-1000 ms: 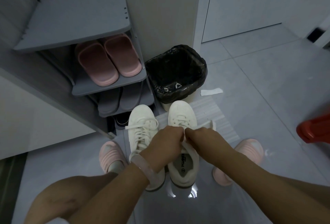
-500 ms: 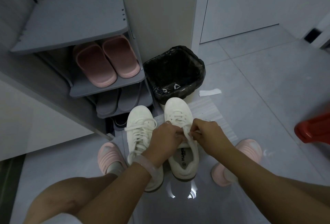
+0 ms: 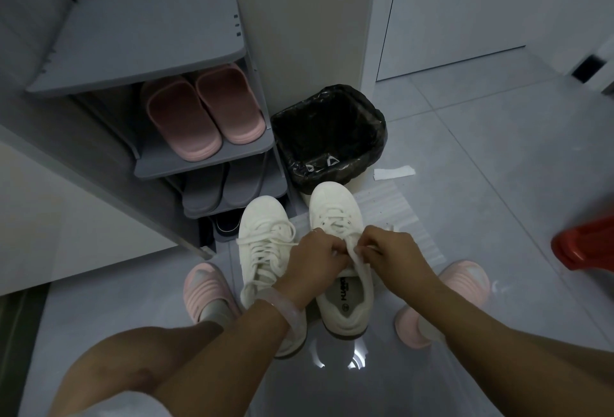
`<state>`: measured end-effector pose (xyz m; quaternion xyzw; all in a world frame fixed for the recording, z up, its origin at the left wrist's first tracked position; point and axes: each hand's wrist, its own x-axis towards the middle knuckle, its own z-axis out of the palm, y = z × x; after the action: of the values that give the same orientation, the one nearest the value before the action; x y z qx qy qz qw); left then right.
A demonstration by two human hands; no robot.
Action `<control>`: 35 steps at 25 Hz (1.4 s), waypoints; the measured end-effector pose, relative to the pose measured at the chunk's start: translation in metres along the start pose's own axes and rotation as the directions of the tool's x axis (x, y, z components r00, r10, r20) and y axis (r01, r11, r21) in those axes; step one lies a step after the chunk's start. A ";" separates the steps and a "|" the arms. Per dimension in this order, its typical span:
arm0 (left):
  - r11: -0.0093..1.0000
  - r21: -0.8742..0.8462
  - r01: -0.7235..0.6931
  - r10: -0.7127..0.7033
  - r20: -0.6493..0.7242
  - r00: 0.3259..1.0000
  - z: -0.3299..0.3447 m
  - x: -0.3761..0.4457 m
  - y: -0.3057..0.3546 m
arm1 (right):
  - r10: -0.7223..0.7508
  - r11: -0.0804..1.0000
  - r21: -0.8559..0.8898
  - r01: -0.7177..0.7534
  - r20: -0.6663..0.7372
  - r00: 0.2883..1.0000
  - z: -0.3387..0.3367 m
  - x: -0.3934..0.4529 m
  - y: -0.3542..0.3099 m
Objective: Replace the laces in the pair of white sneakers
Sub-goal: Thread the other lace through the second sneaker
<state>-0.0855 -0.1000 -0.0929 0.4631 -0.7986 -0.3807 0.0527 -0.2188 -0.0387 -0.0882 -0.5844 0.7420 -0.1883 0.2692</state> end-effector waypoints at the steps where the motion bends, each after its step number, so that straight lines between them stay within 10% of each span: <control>1: 1.000 0.004 0.006 -0.006 -0.005 1.000 0.003 0.001 -0.001 | -0.026 0.996 -0.090 0.028 0.026 0.999 0.001 -0.001 0.002; 8: 0.998 0.048 -0.049 0.053 -0.094 0.994 0.000 0.000 0.001 | -0.212 0.939 -0.263 0.220 0.059 0.976 -0.011 0.004 0.003; 10: 0.985 -0.174 -0.008 -0.027 -0.200 0.979 -0.025 -0.002 0.017 | -0.119 0.940 -0.308 0.150 0.117 0.986 -0.011 0.006 0.000; 11: 0.885 -0.465 -0.003 -0.123 -0.241 0.963 -0.046 -0.003 0.026 | -0.094 0.940 -0.316 0.128 0.121 0.988 -0.011 0.006 -0.001; 13: 0.312 -0.933 -0.178 -0.225 -0.254 0.940 -0.099 -0.008 0.034 | -0.076 0.943 -0.311 0.119 0.145 0.986 -0.008 0.006 -0.002; 15: 0.044 -0.968 -0.248 -0.223 -0.252 0.942 -0.141 -0.018 0.031 | -0.071 0.975 -0.195 0.102 0.160 0.985 -0.003 0.006 -0.005; 17: 0.428 -0.900 -0.086 -0.320 -0.240 0.917 -0.150 -0.020 0.022 | 0.031 0.988 0.147 -0.037 0.043 0.999 -0.004 0.010 -0.003; 19: 0.905 -0.386 0.179 -0.298 -0.275 0.914 -0.129 -0.015 0.014 | 0.267 0.865 0.453 -0.217 -0.048 0.963 -0.014 0.012 -0.001; 20: 0.973 -0.126 0.196 -0.220 -0.223 0.950 -0.114 -0.014 0.013 | 0.350 0.822 0.483 -0.302 -0.010 0.937 -0.016 0.013 -0.001; 25: 0.927 0.375 -0.005 -0.030 0.088 0.996 -0.047 -0.014 0.015 | 0.393 0.786 0.407 -0.466 0.253 0.884 -0.006 0.010 -0.013; 30: 0.879 0.472 -0.068 0.080 -0.006 0.997 -0.028 -0.010 0.018 | 0.410 0.166 0.830 -0.533 0.433 0.803 -0.025 0.014 -0.015; 35: 0.840 0.531 -0.110 0.087 0.068 0.994 -0.011 -0.012 0.012 | 0.322 0.154 0.790 -0.593 0.527 0.786 -0.022 0.014 -0.016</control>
<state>-0.0825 -0.0936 -0.0741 0.4100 -0.8964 -0.1503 -0.0753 -0.2231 -0.0569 -0.0640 -0.0797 0.5950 -0.4166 0.6827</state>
